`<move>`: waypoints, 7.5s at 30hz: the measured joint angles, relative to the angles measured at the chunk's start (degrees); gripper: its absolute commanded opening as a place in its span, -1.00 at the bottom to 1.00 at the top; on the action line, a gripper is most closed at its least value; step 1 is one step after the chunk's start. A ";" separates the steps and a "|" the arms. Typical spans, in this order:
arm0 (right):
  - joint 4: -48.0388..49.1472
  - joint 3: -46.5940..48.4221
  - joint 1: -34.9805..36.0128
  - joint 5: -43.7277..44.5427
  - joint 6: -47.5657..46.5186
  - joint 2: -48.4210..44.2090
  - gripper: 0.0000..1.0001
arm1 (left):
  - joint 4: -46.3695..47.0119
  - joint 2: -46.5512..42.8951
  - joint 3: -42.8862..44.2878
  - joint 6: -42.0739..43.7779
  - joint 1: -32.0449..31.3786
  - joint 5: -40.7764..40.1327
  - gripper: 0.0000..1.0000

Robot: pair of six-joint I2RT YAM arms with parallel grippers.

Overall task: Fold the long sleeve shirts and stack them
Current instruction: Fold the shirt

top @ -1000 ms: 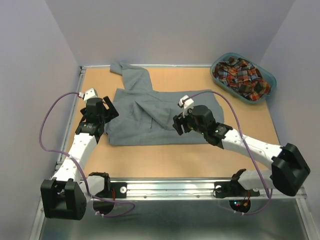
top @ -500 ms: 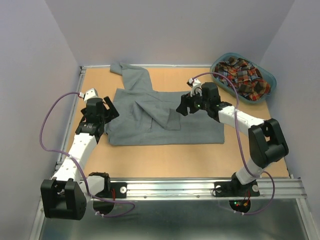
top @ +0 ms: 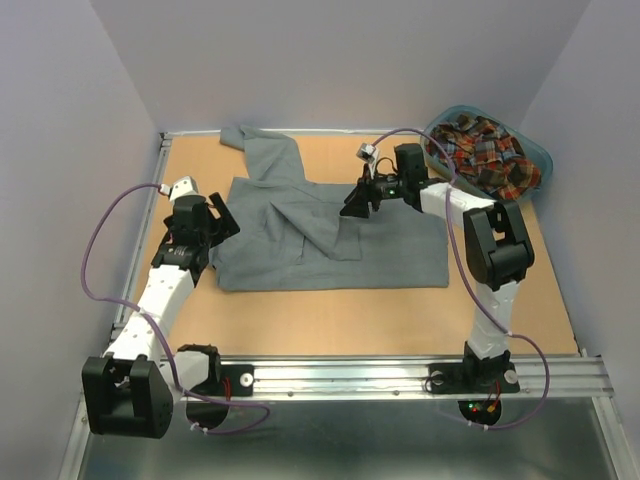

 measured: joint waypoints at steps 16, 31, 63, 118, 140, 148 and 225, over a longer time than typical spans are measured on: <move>-5.07 1.40 0.00 -5.35 -6.25 6.56 0.35 | 0.20 2.89 0.00 0.26 0.00 1.81 0.87; -12.70 4.35 0.00 -4.90 -12.55 8.87 -0.99 | 0.42 4.39 0.00 0.37 0.00 2.91 0.87; -19.98 24.76 12.96 45.77 -38.84 -4.04 -0.99 | 8.72 14.49 -1.51 -17.46 -8.07 12.50 0.20; 0.28 -2.56 15.65 55.01 -44.19 -30.60 -0.79 | 24.33 19.15 -15.28 -46.05 -9.01 14.75 0.15; -1.07 -49.24 16.02 56.28 -20.57 -69.13 -0.64 | 22.51 8.28 -21.51 -60.02 -7.06 11.15 0.18; -0.94 -52.76 16.02 61.83 -9.86 -75.10 -0.70 | 24.17 3.23 -23.50 -61.68 -6.56 10.80 0.22; -7.50 -47.84 -8.41 66.40 41.20 -44.15 0.15 | 5.77 1.20 -15.17 -20.57 -1.55 15.76 0.58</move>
